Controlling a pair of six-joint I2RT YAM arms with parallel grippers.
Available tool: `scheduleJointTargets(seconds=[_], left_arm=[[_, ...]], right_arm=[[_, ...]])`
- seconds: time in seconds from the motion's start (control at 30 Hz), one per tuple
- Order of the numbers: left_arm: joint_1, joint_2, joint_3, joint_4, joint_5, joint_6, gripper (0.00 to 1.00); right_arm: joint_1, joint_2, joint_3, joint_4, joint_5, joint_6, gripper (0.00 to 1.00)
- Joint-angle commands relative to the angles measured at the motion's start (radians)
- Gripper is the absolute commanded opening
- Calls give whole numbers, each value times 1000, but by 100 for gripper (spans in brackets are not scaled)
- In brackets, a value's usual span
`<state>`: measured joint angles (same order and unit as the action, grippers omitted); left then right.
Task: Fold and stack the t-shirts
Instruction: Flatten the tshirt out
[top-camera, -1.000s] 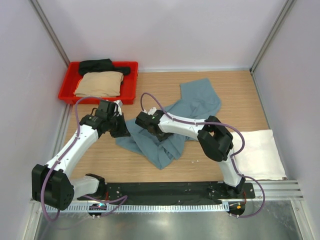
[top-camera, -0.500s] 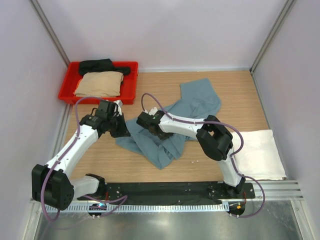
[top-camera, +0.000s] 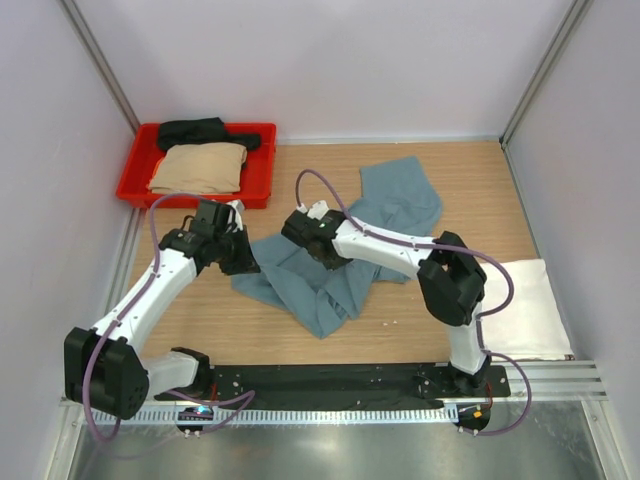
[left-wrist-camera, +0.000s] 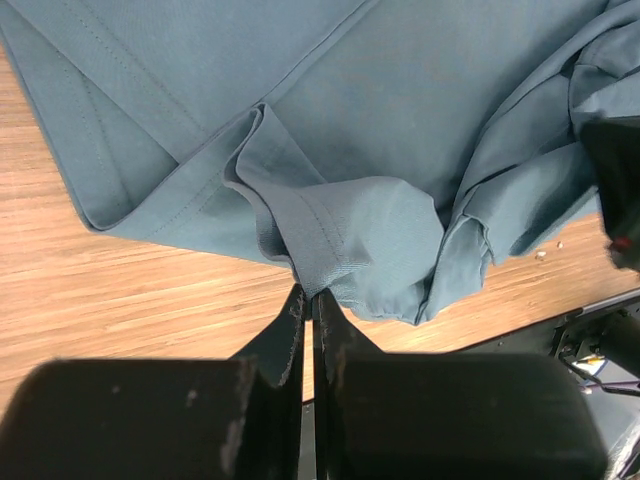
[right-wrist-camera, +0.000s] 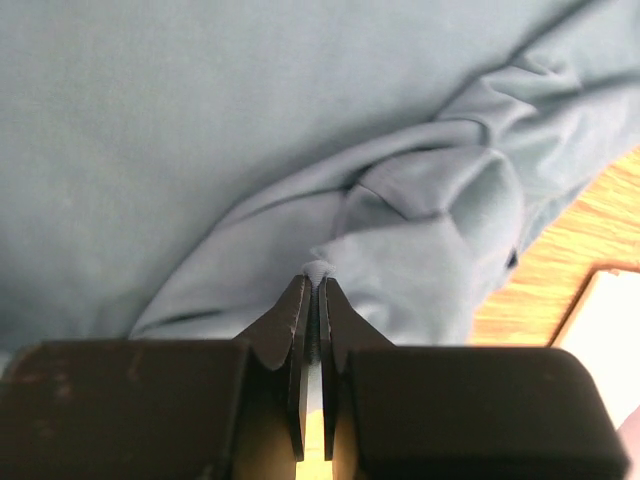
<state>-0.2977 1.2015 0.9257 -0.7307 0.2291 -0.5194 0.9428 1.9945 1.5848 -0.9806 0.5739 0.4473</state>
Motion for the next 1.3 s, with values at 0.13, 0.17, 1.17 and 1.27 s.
scheduleJointTargets(seconds=[0.13,0.17,1.17,1.27], left_arm=[[14,3,58,-30,-51,2,0],[15,-2,76,-47,-72,1,0],[241,-25,837,-63,-407,18,0],[241,-92,843,40,-301,12,0]], right_arm=[[-119,-204,9,-38,-46,137,1],[-142,-248,-3,-32,-54,152,1],[-911,-638,255,573,-180,123,1],[-911,-678,274,649,-226,84,1]])
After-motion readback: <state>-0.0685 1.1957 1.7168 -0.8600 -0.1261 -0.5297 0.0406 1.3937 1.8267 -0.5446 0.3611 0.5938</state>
